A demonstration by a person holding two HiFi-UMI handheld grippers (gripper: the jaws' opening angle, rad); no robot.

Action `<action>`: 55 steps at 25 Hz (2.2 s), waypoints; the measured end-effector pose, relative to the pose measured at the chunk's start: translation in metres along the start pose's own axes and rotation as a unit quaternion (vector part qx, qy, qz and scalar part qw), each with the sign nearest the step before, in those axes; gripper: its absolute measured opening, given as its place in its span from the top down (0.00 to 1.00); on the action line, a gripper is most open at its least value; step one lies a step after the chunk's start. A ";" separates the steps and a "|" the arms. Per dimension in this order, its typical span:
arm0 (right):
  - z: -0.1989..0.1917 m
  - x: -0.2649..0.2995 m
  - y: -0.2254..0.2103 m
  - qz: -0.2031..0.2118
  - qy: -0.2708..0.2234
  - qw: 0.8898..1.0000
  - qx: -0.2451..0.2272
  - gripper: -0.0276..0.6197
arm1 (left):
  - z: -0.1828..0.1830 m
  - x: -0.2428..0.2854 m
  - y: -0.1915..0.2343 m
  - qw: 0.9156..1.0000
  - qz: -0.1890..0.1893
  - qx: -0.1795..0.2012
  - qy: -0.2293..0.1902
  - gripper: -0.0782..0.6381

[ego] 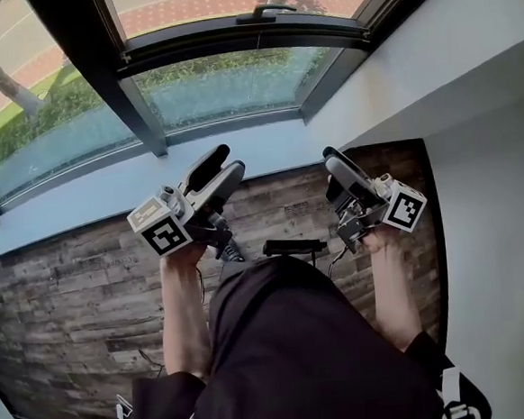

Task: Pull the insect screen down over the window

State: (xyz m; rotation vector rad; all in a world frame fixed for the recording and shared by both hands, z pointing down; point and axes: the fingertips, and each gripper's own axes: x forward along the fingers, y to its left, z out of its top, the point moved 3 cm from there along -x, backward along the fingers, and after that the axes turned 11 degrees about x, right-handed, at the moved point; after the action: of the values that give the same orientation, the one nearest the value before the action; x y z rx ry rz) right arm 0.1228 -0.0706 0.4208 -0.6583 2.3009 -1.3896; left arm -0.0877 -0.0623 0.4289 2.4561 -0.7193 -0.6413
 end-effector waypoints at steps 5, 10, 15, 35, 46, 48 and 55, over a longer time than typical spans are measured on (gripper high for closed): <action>-0.004 -0.076 -0.004 0.004 -0.037 0.999 0.024 0.56 | -0.032 0.028 -0.049 0.999 -0.022 0.005 0.027 0.49; -0.015 -0.139 -0.005 0.023 -0.047 0.998 0.047 0.56 | -0.057 0.037 -0.103 0.998 -0.019 0.027 0.044 0.49; -0.035 -0.171 0.003 0.061 -0.032 0.996 0.058 0.57 | -0.084 0.027 -0.154 0.999 -0.005 0.030 0.043 0.49; -0.054 -0.186 0.030 0.129 -0.006 0.991 0.046 0.60 | -0.100 0.035 -0.206 0.994 -0.006 0.069 0.083 0.49; -0.059 -0.190 0.025 0.120 -0.007 0.992 0.032 0.63 | -0.117 0.030 -0.202 0.993 -0.006 0.062 0.097 0.49; -0.062 -0.199 0.032 0.114 -0.015 0.993 0.029 0.63 | -0.121 0.030 -0.207 0.993 -0.018 0.055 0.101 0.49; -0.064 -0.183 0.032 0.075 -0.025 0.997 0.008 0.65 | -0.119 0.024 -0.193 0.993 -0.050 0.040 0.096 0.49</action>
State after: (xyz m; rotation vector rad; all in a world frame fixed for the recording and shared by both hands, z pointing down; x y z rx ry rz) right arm 0.2321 0.0921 0.4337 -0.4973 2.2471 -1.3061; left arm 0.0657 0.1044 0.4021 2.5962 -0.5583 -0.4110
